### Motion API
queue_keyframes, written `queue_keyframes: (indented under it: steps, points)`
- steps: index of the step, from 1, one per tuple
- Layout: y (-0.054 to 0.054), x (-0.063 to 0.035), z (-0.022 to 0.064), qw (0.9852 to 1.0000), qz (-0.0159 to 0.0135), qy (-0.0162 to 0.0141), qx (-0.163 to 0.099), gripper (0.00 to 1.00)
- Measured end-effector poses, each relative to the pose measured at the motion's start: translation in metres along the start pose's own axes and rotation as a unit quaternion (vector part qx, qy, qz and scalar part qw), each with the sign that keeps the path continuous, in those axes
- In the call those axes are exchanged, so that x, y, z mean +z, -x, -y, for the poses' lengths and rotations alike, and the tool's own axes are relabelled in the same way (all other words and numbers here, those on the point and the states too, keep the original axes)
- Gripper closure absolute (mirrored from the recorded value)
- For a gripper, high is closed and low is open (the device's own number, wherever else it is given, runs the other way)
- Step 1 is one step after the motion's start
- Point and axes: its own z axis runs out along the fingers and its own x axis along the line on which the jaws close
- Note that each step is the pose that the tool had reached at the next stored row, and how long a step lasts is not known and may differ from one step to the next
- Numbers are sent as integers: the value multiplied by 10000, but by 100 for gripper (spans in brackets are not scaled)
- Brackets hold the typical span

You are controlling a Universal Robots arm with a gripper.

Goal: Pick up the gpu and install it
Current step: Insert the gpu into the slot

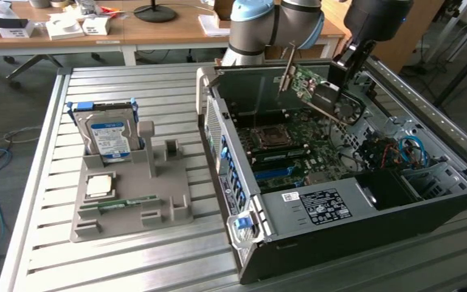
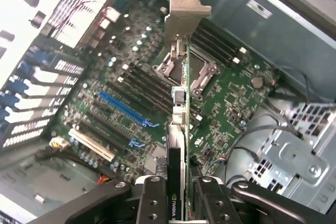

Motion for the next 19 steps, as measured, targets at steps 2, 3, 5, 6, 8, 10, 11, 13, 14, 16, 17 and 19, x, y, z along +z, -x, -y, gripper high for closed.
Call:
queue_keyframes:
  steps: [2,3,5,6,8,10,11,13,14,16,17,19]
  points:
    - [0,2,0,9998,-11,-1,-185,74]
    - [0,2,0,9996,-16,-1,-275,74]
    - [0,4,0,9990,-26,-2,-454,74]
    - [0,5,0,9985,-31,-2,-544,74]
    - [0,6,0,9973,-42,-2,-729,74]
    - [0,7,0,9959,-52,-2,-907,74]
    - [0,8,0,9950,-57,-2,-997,74]
    - [0,9,0,9930,-66,-1,-1176,74]
    - [0,10,0,9918,-71,0,-1273,74]
    - [0,11,1,9894,-80,1,-1450,74]
    - [0,12,1,9880,-84,2,-1540,74]
    - [0,13,1,9851,-92,4,-1717,74]
